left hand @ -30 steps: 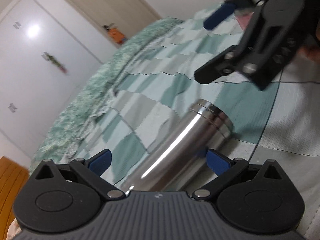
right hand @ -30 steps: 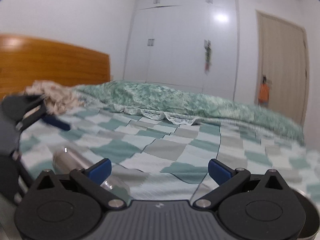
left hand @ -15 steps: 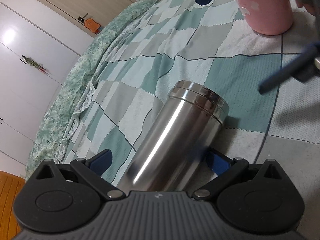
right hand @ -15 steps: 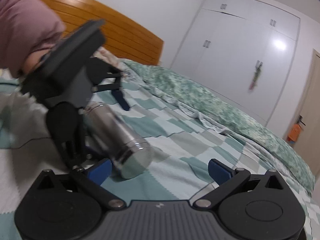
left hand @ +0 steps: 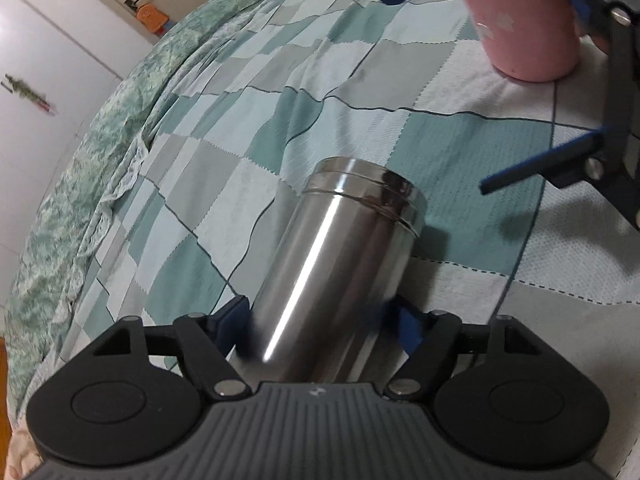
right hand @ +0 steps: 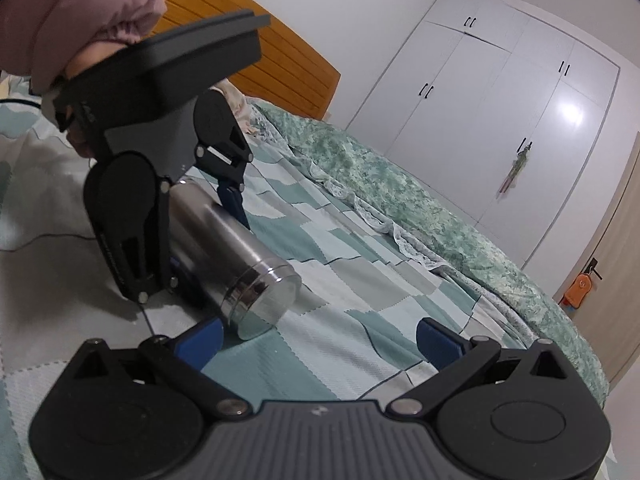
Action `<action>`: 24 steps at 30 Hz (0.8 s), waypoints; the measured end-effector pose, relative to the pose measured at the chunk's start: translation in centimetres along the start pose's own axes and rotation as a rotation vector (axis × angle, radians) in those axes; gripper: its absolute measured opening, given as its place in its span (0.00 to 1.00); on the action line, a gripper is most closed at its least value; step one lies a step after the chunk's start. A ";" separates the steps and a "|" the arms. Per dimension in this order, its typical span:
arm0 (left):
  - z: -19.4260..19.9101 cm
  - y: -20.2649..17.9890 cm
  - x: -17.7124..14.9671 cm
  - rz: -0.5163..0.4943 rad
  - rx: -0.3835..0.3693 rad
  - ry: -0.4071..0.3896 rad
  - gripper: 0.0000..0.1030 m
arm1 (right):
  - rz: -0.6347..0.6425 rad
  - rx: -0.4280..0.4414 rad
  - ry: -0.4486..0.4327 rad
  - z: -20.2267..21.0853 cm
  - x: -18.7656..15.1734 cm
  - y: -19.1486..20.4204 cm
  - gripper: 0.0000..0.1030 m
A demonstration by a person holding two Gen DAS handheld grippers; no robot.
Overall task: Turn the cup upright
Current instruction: 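Lift the silver bottle with the left tool while the right tool reaches the pink cup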
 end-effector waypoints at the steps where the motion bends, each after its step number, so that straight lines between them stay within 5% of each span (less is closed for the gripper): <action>1: 0.0 -0.1 -0.1 -0.002 0.005 -0.003 0.72 | 0.001 -0.002 0.001 0.0 0.0 -0.1 1.00; 13: 0.9 -2.8 -0.2 -0.077 0.146 -0.043 0.69 | -0.006 -0.011 0.000 -0.1 0.0 -0.5 1.00; 20: 0.3 -2.2 0.4 -0.076 0.150 -0.027 0.74 | 0.008 -0.019 0.001 -0.1 0.0 -0.3 1.00; 24: 0.5 -3.0 0.8 -0.109 0.179 -0.027 0.66 | 0.009 -0.025 0.002 -0.1 0.0 -0.3 1.00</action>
Point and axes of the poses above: each gripper's, at about its wrist camera, not at the fingertips, and z roughly against the way its jaws point, y to its left, x to its top, the point moved 3 cm from there along -z, roughly the way its jaws point, and after that the axes turned 12 degrees about -z, right-handed, at the moved point
